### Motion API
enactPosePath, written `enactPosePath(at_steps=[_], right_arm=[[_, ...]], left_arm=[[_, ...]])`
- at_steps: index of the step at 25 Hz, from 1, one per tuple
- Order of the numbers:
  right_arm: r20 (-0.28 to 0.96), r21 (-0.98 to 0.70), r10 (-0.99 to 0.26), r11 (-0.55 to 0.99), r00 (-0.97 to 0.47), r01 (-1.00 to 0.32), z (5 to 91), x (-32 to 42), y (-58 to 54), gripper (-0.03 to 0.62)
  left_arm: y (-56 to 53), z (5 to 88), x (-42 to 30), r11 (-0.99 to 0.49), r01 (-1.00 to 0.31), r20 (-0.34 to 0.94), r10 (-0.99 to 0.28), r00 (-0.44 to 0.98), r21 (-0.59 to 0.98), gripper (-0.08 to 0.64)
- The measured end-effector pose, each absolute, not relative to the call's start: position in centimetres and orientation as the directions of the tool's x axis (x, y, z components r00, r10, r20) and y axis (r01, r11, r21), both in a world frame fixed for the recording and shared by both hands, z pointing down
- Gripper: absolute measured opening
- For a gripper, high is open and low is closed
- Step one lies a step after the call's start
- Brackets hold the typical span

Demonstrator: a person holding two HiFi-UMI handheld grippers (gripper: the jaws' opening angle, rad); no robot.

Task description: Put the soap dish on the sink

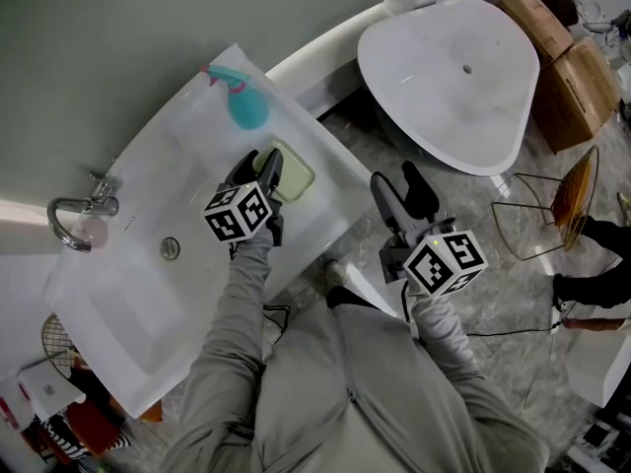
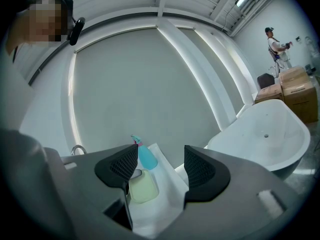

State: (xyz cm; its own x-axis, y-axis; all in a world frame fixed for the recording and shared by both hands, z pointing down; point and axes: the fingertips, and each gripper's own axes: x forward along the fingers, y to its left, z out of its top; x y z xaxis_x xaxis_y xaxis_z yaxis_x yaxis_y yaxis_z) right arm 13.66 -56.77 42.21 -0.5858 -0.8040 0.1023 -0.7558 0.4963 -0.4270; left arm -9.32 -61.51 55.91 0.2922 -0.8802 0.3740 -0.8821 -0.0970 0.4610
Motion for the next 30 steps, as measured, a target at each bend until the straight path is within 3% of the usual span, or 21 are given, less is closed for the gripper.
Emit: enactPosePath(at_steps=[7, 30], right_arm=[[0.099, -0.426, -0.799, 0.504, -0.593, -0.751, 42.1, 13.6, -56.5, 0.276], [0.03, -0.386, -0.745, 0.607, -0.667, -0.695, 38.7, 9.2, -55.0, 0.276]], left_arm=[[-61.4, 55.9, -10.1, -0.086, -0.927, 0.397, -0.886, 0.238, 0.365, 0.308], [-54.8, 46.4, -14.6, -0.059, -0.957, 0.218, -0.968, 0.125, 0.285, 0.308]])
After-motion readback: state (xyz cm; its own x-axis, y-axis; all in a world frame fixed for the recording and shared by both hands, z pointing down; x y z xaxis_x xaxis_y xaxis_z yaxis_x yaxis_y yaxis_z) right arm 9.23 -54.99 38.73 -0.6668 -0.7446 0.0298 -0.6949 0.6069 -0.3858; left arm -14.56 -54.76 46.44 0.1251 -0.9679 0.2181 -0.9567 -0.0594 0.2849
